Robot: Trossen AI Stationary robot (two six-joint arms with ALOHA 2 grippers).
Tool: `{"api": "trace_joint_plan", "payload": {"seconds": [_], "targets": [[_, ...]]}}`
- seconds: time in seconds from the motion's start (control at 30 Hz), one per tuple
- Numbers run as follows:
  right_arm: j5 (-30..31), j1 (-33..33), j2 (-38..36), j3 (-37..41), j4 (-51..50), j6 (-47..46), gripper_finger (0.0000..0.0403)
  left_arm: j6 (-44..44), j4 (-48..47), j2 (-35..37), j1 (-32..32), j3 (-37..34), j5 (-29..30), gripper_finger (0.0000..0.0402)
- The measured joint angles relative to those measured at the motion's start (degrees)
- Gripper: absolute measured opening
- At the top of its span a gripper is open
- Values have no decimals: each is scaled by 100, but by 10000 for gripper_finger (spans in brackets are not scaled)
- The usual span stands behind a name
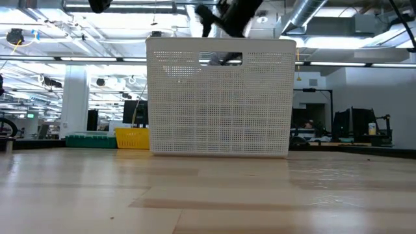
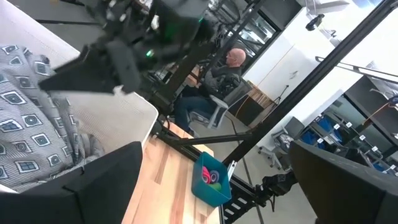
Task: Pick & place medical supplies in basket/bin
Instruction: Put the blue patient gown into the white bin, then return to Home Position
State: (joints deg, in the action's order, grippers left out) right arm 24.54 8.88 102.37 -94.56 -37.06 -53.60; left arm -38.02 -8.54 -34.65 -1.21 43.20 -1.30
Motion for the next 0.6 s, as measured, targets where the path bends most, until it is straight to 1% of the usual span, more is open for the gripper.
{"api": "trace_joint_plan", "payload": {"seconds": [0.23,0.33,0.4,0.47,0.53,0.6], "targets": [[429,-78,-171,-957,-203,767,317,211,14,72,0,0,-59,396],[730,-279,-477,-1065,-220,1410,317,470,149,182,0,2,-171,396],[998,-490,-718,-1014,-426,1749,317,716,114,330,0,2,-231,396],[1267,-686,-959,-873,-777,1708,317,1071,100,522,-10,2,-166,396],[1409,-854,-1234,-680,-1144,1330,318,1377,52,756,-63,2,109,394],[1659,-1068,-1563,-376,-1181,917,318,1741,-41,974,-118,2,361,387]]}}
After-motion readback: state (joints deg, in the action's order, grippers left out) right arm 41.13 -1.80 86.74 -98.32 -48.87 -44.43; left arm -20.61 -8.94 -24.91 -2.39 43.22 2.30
